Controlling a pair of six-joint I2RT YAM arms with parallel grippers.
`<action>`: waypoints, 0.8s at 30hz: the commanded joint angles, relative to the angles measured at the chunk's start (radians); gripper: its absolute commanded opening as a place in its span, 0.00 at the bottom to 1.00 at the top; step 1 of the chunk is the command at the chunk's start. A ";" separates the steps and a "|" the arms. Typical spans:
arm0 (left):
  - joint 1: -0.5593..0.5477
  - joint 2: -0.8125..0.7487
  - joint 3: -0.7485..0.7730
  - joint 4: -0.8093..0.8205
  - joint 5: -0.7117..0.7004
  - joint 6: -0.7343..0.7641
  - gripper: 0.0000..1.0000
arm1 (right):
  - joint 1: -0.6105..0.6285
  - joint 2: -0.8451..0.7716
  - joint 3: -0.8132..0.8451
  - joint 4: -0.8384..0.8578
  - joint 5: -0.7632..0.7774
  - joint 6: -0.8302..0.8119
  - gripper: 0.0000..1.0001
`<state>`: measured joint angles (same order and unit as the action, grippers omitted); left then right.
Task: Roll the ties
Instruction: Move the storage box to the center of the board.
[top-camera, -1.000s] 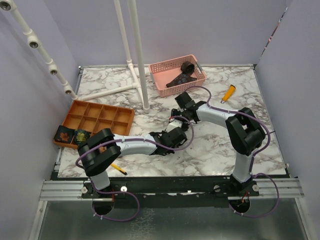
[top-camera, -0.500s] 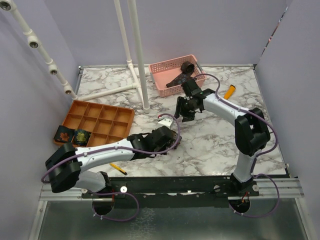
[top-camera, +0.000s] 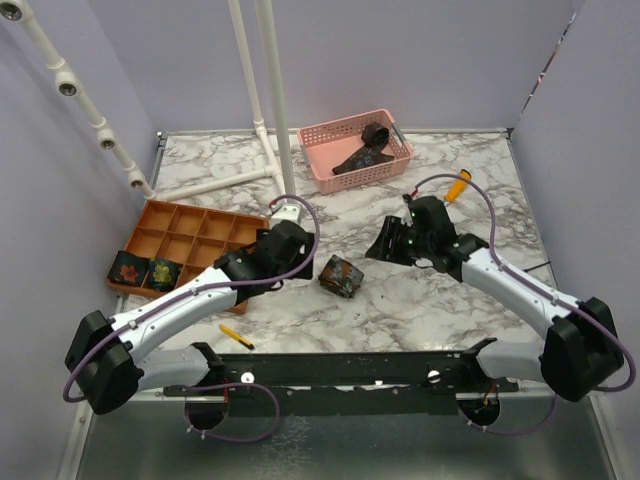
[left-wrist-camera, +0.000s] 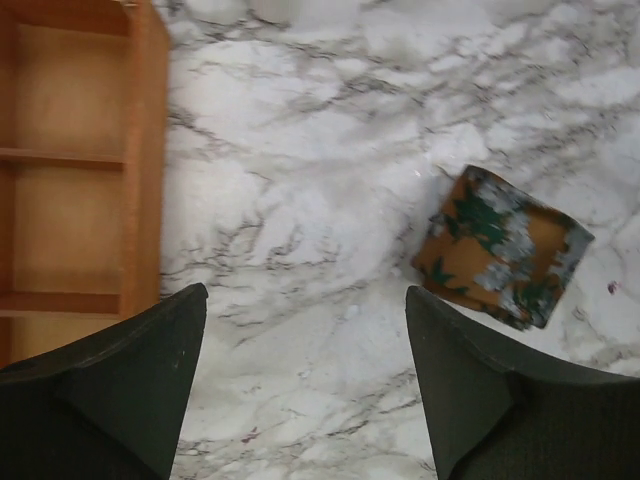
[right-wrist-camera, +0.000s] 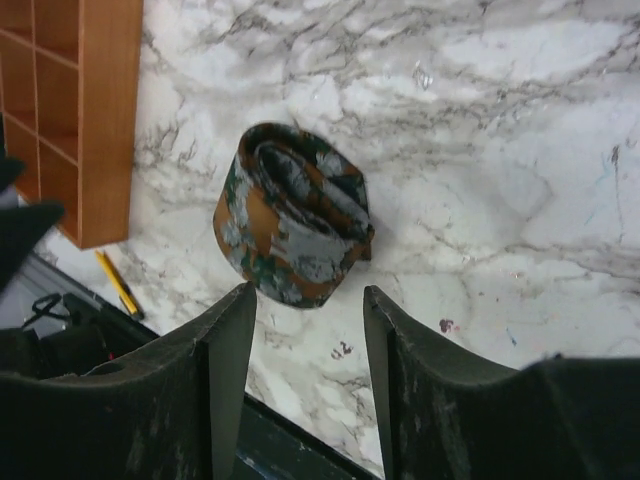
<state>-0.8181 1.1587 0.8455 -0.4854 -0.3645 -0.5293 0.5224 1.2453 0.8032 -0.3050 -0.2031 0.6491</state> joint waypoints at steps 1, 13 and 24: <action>0.131 -0.097 -0.014 -0.045 0.031 0.020 0.83 | 0.004 -0.164 -0.159 0.199 -0.103 0.007 0.51; 0.350 -0.014 -0.066 -0.090 -0.008 -0.023 0.81 | 0.007 -0.202 -0.233 0.214 -0.169 0.015 0.50; 0.369 0.157 -0.068 -0.027 0.065 -0.026 0.68 | 0.007 -0.312 -0.313 0.187 -0.140 0.030 0.50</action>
<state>-0.4534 1.2640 0.7757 -0.5488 -0.3447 -0.5449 0.5243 0.9672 0.5072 -0.1139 -0.3321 0.6659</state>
